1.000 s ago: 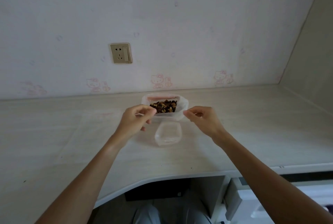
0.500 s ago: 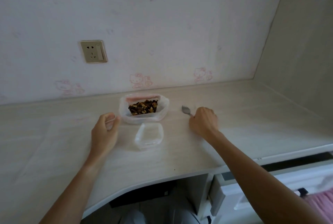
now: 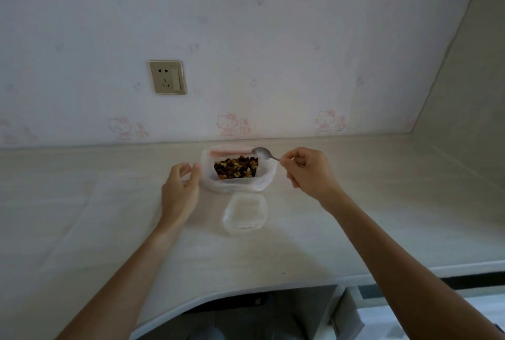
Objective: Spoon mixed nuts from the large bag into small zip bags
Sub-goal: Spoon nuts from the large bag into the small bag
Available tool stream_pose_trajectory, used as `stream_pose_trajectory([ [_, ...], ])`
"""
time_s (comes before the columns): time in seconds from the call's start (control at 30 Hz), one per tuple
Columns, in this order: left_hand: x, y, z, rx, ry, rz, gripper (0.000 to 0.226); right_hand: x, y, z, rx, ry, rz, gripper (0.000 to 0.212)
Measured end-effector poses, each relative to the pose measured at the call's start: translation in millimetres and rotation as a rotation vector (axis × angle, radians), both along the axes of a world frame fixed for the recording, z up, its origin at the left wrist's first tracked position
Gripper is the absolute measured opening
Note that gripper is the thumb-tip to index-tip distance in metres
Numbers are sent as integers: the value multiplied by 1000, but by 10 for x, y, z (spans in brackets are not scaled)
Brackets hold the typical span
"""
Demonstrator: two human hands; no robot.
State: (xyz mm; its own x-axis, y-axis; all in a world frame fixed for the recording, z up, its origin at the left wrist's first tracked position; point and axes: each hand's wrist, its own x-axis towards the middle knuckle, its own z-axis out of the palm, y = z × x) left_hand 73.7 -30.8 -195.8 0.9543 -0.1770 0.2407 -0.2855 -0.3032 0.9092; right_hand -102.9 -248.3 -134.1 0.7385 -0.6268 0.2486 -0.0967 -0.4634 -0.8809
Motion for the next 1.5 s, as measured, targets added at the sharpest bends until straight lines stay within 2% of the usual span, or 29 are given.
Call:
stream_pose_trajectory([
  [0.17,177,-184,23,25,27,-67,64,224,17,66,-6,73,64,8],
  [0.23,203,-241,-14,96,-2,-60,68,282,-10,63,-33,115,106,7],
  [0.37,217,-320,-77,230,-123,-20,47,395,-89,31,106,15,217,13],
  [0.53,262,-302,-147,98,-123,-65,30,659,-91,-107,167,-124,171,32],
  [0.67,274,-330,-179,25,-177,-98,19,758,-103,-271,147,-156,165,33],
  [0.8,279,-322,-183,-21,-206,-136,12,780,-106,-331,238,-103,198,31],
  [1.23,223,-301,-98,-53,-142,-106,11,713,-130,-349,726,-119,156,30],
  [1.33,199,-290,-74,-44,-136,-97,11,717,-151,-376,796,-123,183,31],
  [1.5,139,-241,-47,-37,-106,-127,24,736,-164,-380,859,-149,205,29],
])
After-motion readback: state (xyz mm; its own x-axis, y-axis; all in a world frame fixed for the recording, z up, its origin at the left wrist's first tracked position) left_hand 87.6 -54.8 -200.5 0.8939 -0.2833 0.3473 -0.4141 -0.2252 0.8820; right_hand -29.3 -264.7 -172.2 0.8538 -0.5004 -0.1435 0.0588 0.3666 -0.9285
